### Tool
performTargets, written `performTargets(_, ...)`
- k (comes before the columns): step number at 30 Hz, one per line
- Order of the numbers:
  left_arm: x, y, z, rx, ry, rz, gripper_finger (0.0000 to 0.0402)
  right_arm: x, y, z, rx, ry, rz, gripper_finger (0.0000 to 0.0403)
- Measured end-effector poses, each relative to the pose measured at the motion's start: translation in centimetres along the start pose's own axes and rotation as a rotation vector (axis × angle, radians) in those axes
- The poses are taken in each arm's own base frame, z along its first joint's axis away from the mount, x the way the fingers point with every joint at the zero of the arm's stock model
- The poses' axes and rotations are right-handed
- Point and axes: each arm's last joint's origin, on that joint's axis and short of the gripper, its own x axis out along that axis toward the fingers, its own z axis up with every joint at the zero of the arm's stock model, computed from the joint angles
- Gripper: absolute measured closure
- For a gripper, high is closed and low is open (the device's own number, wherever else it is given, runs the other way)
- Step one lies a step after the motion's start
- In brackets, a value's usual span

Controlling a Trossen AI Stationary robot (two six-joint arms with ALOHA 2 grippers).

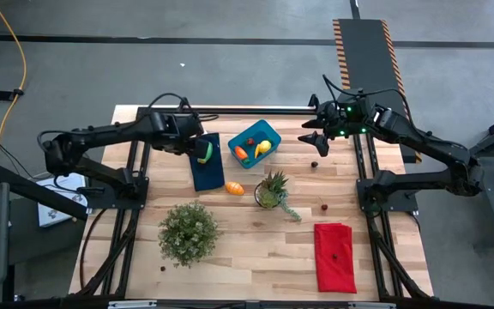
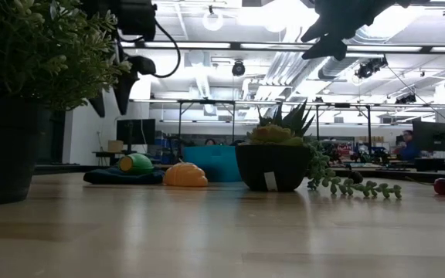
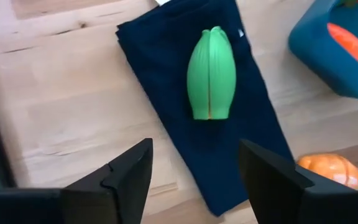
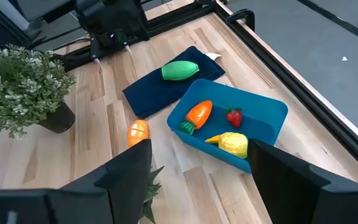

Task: Pick and placing Produce into tupperware
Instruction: Put the green corn into the blue bin

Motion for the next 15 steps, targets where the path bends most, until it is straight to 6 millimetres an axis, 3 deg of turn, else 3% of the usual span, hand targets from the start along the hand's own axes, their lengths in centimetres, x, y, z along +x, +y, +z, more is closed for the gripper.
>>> performTargets(9,0.9,-0.8,0.4,-0.033,-0.073,-0.103,0.0138,0.0,0.0,0.0,0.018,0.0,0.014,0.0147)
performTargets(15,2.1,-1.3,1.2,-0.027,-0.076,-0.096,0.0143,0.0,0.1,0.1,0.021,-0.008,0.018,0.0147)
